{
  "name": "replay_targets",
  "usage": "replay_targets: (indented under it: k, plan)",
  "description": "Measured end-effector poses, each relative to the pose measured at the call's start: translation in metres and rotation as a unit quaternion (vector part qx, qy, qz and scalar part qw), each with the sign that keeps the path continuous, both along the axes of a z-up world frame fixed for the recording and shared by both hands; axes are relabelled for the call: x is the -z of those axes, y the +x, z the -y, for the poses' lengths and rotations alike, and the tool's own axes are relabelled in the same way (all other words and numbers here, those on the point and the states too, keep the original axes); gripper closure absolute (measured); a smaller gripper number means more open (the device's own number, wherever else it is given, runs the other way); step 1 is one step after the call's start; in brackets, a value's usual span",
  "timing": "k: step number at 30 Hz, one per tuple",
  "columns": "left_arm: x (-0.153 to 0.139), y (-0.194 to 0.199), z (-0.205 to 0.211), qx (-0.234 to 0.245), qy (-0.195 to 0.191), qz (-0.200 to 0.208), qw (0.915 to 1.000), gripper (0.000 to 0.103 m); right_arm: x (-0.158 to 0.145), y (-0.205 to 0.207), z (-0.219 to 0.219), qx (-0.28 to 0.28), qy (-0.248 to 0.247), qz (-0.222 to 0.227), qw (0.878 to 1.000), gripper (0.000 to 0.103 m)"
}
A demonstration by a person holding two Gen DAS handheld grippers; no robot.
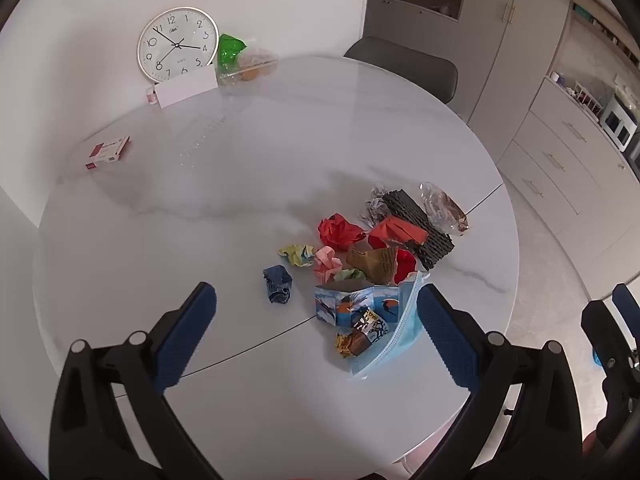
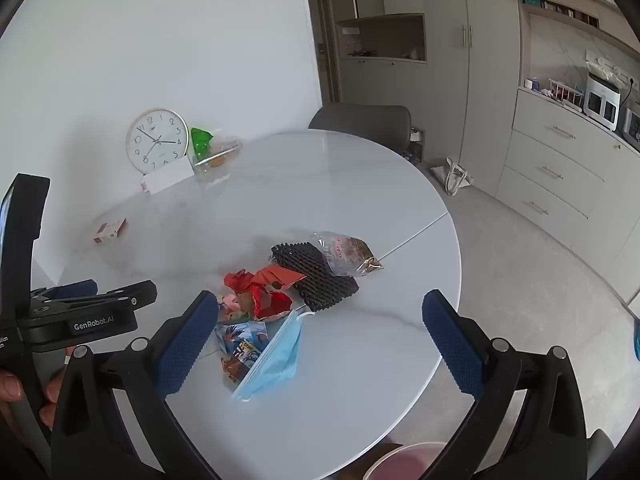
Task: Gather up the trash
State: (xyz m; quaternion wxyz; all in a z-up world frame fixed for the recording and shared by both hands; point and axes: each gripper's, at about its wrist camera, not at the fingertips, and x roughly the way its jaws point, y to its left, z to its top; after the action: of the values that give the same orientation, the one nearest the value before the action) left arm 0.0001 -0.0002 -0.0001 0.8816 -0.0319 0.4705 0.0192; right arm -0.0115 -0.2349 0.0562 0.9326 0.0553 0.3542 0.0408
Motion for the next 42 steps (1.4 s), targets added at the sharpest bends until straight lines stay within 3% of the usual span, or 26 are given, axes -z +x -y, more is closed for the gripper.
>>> replay_targets:
  k: [12, 42]
  plan:
    - [-0.01, -0.002, -0.004, -0.001, -0.004, -0.006, 1.0, 0.007, -0.003, -0.005, -0.004, -0.002, -0.004, -0.009, 1.0, 0.002]
    - [0.0, -0.002, 0.001, 0.004, 0.0, -0.006, 1.0, 0.007, 0.005, -0.002, -0.009, -0.005, -0.005, -0.016, 1.0, 0.002]
